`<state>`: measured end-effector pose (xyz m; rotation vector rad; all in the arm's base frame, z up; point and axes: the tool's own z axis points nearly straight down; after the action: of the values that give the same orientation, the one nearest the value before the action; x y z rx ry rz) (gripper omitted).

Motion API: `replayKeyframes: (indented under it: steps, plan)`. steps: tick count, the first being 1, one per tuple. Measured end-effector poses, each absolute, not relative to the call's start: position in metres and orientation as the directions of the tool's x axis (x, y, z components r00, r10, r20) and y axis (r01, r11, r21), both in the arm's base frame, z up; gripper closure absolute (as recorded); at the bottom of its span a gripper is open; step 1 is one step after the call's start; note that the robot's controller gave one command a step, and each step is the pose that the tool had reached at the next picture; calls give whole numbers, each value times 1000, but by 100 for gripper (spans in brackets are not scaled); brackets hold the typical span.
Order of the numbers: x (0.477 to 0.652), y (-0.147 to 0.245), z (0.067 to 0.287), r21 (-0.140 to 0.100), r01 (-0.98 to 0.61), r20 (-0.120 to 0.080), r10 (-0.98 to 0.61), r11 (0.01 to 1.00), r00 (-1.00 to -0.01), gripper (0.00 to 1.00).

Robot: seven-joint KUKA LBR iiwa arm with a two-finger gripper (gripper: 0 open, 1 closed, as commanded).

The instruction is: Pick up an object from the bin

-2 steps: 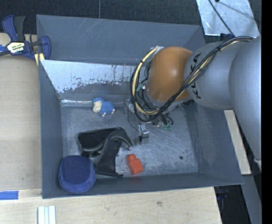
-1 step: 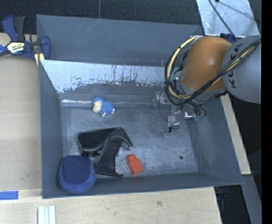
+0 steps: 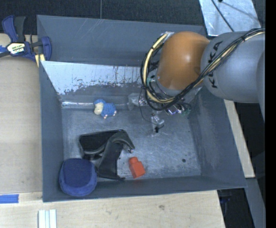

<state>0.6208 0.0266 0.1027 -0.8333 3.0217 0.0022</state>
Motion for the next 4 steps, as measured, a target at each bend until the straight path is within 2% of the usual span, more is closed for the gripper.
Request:
replayKeyframes:
  steps: [1, 2, 3, 4]
  plan:
    - [609, 40, 70, 1, -909, -1, -909, 417, -417, 0]
    - [625, 2, 70, -4, -845, -4, -845, 535, -535, 0]
    - [625, 3, 71, -3, -844, -5, -844, 536, -536, 100]
    - [627, 3, 82, -6, -843, -6, -843, 538, -538, 100]
